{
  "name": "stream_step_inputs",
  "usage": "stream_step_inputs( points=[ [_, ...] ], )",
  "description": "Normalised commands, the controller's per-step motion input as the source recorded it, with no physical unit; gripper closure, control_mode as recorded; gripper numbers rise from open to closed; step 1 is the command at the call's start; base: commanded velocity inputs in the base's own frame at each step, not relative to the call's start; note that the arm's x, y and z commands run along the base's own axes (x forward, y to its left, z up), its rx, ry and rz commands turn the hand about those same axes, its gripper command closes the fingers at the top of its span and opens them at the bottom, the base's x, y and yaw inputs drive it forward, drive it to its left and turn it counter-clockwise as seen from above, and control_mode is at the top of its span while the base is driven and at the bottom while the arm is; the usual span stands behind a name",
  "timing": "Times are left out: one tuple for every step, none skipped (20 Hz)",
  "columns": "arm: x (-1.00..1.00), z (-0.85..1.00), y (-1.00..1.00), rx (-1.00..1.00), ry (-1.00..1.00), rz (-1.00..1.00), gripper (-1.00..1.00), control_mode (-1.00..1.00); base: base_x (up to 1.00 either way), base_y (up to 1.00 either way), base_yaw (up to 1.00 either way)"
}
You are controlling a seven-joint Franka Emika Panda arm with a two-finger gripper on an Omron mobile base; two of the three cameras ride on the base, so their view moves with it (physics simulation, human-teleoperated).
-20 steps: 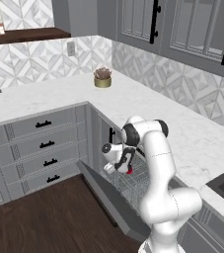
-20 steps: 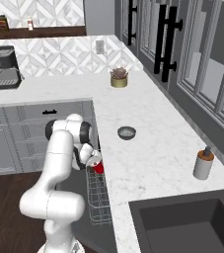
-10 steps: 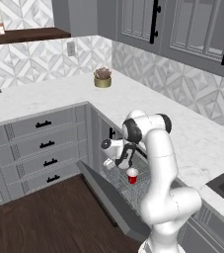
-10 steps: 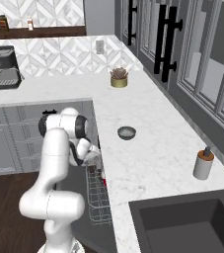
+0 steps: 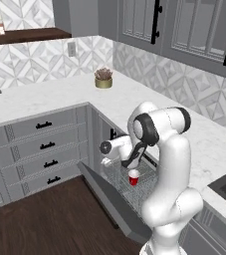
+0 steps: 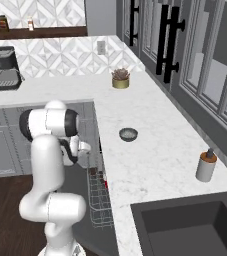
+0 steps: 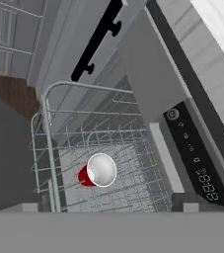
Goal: Pick up the cup and bowl from the counter, place them in the dishwasher, and close the dishwasher door.
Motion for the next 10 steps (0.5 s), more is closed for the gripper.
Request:
stream_step_inputs(
  points=[
    [-0.06, 1.0, 0.01, 0.0, -0.06, 0.03, -1.0, -1.0, 0.0, 0.0, 0.0],
    [0.0, 1.0, 0.0, 0.0, -0.03, 0.04, -1.0, -1.0, 0.0, 0.0, 0.0],
    [0.0, 1.0, 0.0, 0.0, 0.0, 0.04, -1.0, -1.0, 0.0, 0.0, 0.0],
    [0.0, 1.0, 0.0, 0.0, 0.0, 0.05, -1.0, -1.0, 0.0, 0.0, 0.0],
    [0.0, 1.0, 0.0, 0.0, 0.0, 0.07, -1.0, -1.0, 0.0, 0.0, 0.0],
    [0.0, 1.0, 0.0, 0.0, 0.0, 0.07, -1.0, -1.0, 0.0, 0.0, 0.0],
    [0.0, 1.0, 0.0, 0.0, 0.0, 0.07, -1.0, -1.0, 0.0, 0.0, 0.0],
    [0.0, 1.0, 0.0, 0.0, 0.0, 0.07, -1.0, -1.0, 0.0, 0.0, 0.0],
    [0.0, 1.0, 0.0, 0.0, 0.0, 0.06, -1.0, -1.0, 0.0, 0.0, 0.0],
    [0.06, 1.0, 0.0, 0.0, 0.03, 0.05, -1.0, -1.0, 0.0, 0.0, 0.0]
  ],
)
